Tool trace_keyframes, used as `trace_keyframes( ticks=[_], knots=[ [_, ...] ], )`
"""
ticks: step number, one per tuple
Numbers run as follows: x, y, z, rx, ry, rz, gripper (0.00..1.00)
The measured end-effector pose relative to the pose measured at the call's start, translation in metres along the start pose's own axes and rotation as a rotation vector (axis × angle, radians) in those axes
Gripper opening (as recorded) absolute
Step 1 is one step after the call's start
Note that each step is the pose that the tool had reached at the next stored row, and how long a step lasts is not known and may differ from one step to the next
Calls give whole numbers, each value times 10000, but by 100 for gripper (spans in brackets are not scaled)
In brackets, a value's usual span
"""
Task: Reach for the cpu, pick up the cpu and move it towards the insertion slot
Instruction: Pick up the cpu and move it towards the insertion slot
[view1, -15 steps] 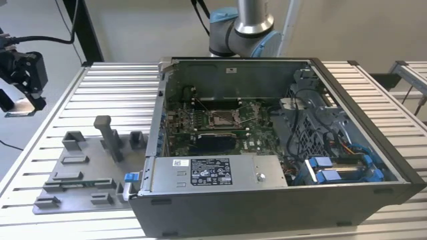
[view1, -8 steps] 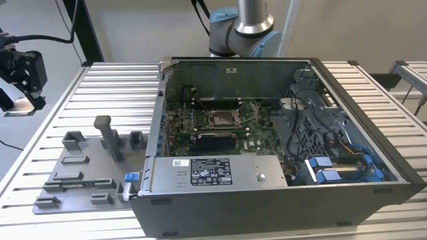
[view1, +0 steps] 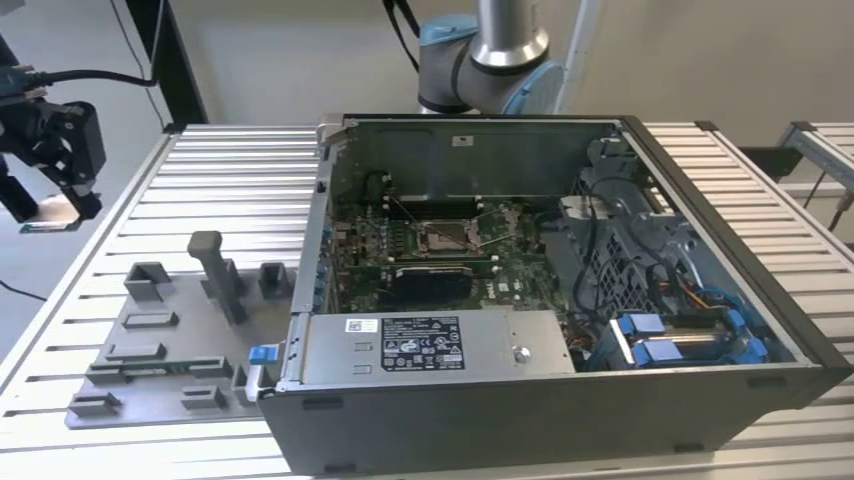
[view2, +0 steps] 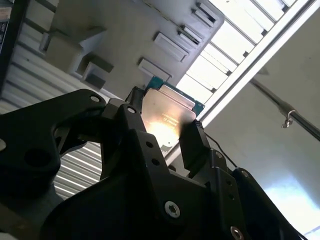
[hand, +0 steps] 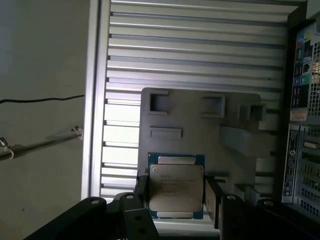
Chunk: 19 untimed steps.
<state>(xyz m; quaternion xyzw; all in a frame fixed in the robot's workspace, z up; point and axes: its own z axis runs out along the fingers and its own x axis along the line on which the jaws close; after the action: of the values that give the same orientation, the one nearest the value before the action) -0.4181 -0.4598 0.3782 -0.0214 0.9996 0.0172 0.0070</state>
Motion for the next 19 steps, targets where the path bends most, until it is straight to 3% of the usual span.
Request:
trace_keyframes(
  ticks=[19],
  knots=[
    [-487,-21,7,-1,7,0,0]
  ],
)
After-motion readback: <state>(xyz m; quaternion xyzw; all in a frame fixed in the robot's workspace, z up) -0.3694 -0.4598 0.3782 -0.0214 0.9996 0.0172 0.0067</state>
